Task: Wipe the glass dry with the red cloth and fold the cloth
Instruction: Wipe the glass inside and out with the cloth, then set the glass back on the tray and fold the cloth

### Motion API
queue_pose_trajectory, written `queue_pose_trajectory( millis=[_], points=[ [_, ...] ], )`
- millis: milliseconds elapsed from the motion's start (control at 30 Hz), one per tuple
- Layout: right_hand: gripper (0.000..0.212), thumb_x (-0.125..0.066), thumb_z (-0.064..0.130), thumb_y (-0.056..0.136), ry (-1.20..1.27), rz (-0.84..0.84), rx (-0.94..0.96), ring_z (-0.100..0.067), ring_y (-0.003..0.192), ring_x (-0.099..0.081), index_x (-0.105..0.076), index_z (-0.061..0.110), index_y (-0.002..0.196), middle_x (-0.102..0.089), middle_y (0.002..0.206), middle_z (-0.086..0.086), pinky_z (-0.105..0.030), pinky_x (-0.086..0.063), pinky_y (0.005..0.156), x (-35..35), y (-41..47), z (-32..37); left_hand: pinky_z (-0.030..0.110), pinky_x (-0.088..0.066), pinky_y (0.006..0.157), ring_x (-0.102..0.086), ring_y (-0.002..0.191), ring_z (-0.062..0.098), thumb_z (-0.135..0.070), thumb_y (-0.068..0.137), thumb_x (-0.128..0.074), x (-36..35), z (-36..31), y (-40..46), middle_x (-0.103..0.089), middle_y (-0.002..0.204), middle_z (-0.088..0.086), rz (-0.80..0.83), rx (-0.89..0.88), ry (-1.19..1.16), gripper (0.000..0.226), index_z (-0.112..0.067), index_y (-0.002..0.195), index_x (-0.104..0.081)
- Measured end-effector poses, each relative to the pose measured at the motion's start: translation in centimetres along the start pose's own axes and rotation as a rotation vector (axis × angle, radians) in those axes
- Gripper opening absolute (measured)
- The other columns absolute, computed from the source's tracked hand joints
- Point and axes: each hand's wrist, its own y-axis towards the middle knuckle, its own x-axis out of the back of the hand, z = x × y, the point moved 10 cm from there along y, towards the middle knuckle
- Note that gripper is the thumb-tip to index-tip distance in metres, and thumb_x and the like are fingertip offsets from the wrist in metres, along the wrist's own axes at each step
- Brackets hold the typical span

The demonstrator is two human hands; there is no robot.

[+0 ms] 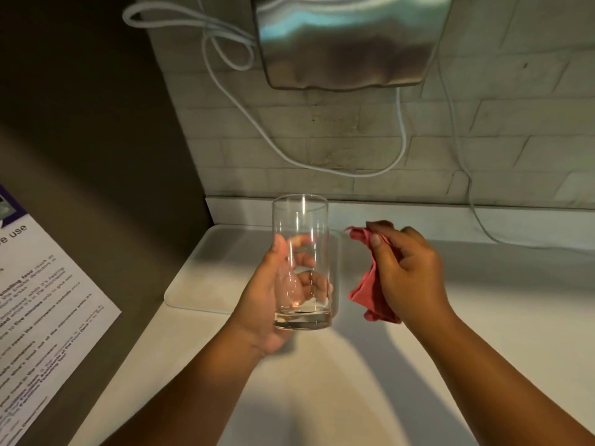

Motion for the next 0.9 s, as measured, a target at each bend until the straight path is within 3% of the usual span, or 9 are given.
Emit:
queue_pose_trajectory(
  millis=[67,167,267,367,533,600,733,900],
  points=[
    [0.019,-0.06,0.036,0.097,-0.01,-0.015,-0.027,-0.029,0.08,-0.063,-0.069,0.047,0.11,-0.052,0.092,0.017,-0.042,-0.052,0.031,1.1,-0.3,-0.9,0.04,-0.054,0.067,-0.06,0.075,0.033,-0.045,0.082,-0.065,0.9,-0.4,0.3,-0.06,0.088,0.008,-0.025,-0.029,0.056,0.068,-0.005,0.136,-0.056],
    [0.026,-0.059,0.033,0.098,-0.061,-0.03,-0.01,-0.024,0.079,-0.062,-0.067,0.058,0.1,-0.052,0.091,0.02,-0.039,-0.052,0.031,2.4,-0.7,-1.6,0.047,-0.049,0.086,-0.062,0.09,0.036,-0.034,0.088,-0.057,1.7,-0.9,0.8,-0.063,0.088,0.005,-0.034,-0.076,0.237,0.051,-0.006,0.131,-0.061],
    [0.022,-0.058,0.038,0.095,-0.074,-0.016,-0.047,-0.024,0.075,-0.061,-0.065,0.059,0.101,-0.051,0.088,0.018,-0.037,-0.052,0.031,3.1,-1.1,-2.8,0.043,-0.044,0.094,-0.063,0.098,0.023,-0.031,0.083,-0.068,1.9,-1.7,1.2,-0.068,0.092,0.0,-0.038,-0.117,0.415,0.043,-0.016,0.123,-0.067],
    [0.02,-0.056,0.045,0.092,-0.114,-0.015,-0.047,-0.024,0.075,-0.06,-0.065,0.057,0.104,-0.05,0.084,0.017,-0.034,-0.053,0.032,3.7,-1.4,-3.5,0.038,-0.045,0.089,-0.063,0.096,0.015,-0.038,0.072,-0.075,2.4,-2.2,1.6,-0.065,0.103,0.004,-0.049,-0.14,0.471,0.052,-0.024,0.121,-0.067],
    [0.025,-0.054,0.049,0.088,-0.119,0.01,-0.074,-0.028,0.074,-0.061,-0.067,0.049,0.11,-0.05,0.083,0.016,-0.037,-0.054,0.034,3.8,-1.9,-4.6,0.023,-0.055,0.082,-0.066,0.099,0.011,-0.025,0.077,-0.078,4.1,-2.1,3.0,-0.063,0.103,0.002,-0.106,-0.174,0.55,0.056,-0.021,0.13,-0.061],
    [0.032,-0.054,0.048,0.09,-0.137,0.009,-0.071,-0.029,0.076,-0.061,-0.068,0.041,0.117,-0.051,0.084,0.018,-0.038,-0.056,0.036,3.9,-1.9,-4.9,0.024,-0.057,0.082,-0.066,0.099,0.012,-0.028,0.072,-0.084,5.1,-1.7,3.5,-0.062,0.108,0.004,-0.177,-0.199,0.609,0.062,-0.023,0.129,-0.06],
    [0.036,-0.052,0.051,0.087,-0.174,0.014,-0.043,-0.026,0.076,-0.061,-0.065,0.044,0.12,-0.051,0.085,0.019,-0.037,-0.057,0.038,3.9,-2.2,-4.9,0.02,-0.056,0.077,-0.065,0.103,0.017,-0.033,0.066,-0.09,7.3,0.0,4.3,-0.063,0.112,-0.001,-0.287,-0.23,0.718,0.068,-0.026,0.124,-0.056],
    [0.025,-0.053,0.055,0.084,-0.155,0.032,-0.093,-0.028,0.075,-0.06,-0.062,0.063,0.106,-0.05,0.085,0.019,-0.036,-0.053,0.032,4.0,-2.7,-5.8,0.04,-0.058,0.094,-0.064,0.115,0.014,-0.046,0.056,-0.09,9.5,2.8,5.4,-0.068,0.125,-0.012,-0.313,-0.169,0.781,0.075,-0.04,0.121,-0.052]
  ],
)
